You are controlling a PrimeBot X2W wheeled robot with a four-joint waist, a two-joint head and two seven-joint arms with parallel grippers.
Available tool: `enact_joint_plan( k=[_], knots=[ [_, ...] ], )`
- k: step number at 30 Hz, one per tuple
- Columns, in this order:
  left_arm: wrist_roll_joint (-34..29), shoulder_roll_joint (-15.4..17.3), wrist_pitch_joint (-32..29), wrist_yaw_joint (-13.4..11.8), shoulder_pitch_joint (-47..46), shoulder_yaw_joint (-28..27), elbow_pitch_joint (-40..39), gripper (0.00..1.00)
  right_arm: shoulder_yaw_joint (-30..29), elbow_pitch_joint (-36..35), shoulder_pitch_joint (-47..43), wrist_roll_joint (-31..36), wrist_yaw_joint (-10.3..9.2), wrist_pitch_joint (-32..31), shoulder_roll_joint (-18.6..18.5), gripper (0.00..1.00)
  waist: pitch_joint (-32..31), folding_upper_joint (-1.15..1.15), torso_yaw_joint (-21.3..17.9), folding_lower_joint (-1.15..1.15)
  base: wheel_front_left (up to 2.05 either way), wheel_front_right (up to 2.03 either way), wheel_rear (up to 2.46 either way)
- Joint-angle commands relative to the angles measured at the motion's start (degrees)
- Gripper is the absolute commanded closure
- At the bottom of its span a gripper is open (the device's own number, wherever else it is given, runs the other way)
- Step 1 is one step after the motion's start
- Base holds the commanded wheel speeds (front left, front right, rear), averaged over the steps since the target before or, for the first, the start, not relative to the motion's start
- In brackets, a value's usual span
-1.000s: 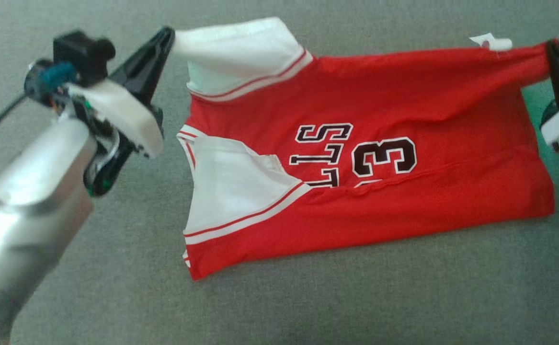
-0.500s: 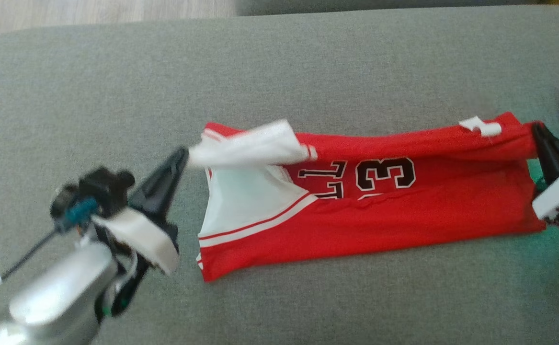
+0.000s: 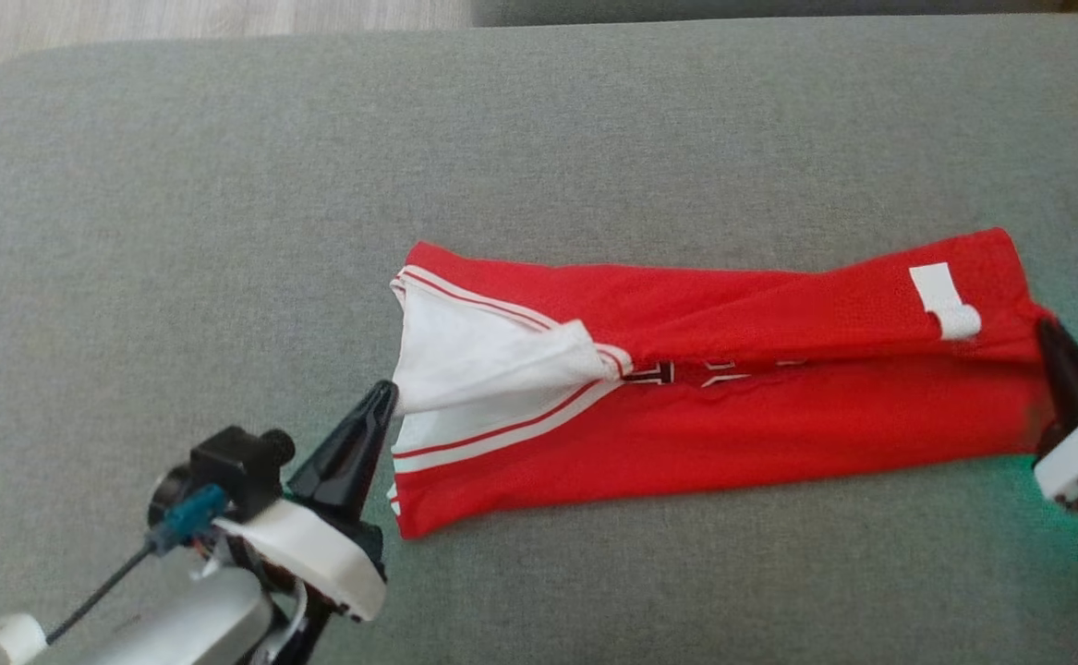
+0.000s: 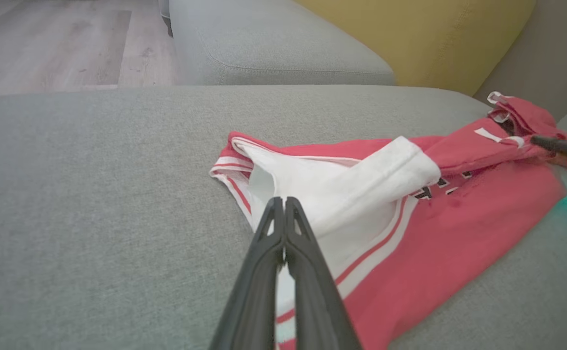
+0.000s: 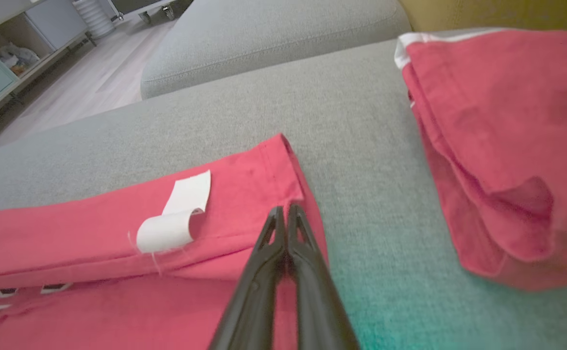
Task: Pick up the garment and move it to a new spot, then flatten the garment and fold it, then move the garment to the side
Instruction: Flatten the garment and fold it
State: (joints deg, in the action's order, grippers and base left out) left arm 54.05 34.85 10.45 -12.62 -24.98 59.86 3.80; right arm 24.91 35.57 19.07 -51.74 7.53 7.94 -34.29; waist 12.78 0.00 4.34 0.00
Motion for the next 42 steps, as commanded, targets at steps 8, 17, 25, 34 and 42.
enact_joint_plan(
  k=[8,17,25,34,42],
  knots=[
    [0.17,-3.62,4.02,-2.91,3.05,-5.25,1.11,0.00,-5.65,-0.85,-4.75,3.16,-0.04,1.03,2.96,0.00,-1.87,0.00,-0.21,0.00,0.00,0.00,0.00],
    [-15.83,-15.24,4.53,-11.88,14.13,-20.89,-1.02,0.00,-16.54,-0.55,-9.50,6.81,-0.04,2.18,9.02,0.00,-5.33,0.00,2.08,0.00,0.00,0.00,0.00],
    [-33.27,-20.26,4.54,-13.95,21.21,-24.28,-2.96,0.00,-23.74,5.73,-5.71,11.77,-0.04,-2.57,11.61,0.00,-6.33,0.00,5.37,0.00,0.00,0.00,0.00],
    [-38.25,-23.23,4.54,-11.76,23.85,-26.48,-1.90,0.00,-29.11,15.83,-2.07,14.98,-0.04,-10.24,13.53,1.00,-6.77,0.00,8.26,0.00,0.00,0.00,0.00],
    [-39.35,-24.24,4.54,-10.34,25.83,-29.69,-1.44,0.00,-31.39,12.61,-3.84,15.22,-0.04,-9.49,11.97,1.00,-7.62,0.00,7.46,0.00,0.00,0.00,0.00]
  ],
)
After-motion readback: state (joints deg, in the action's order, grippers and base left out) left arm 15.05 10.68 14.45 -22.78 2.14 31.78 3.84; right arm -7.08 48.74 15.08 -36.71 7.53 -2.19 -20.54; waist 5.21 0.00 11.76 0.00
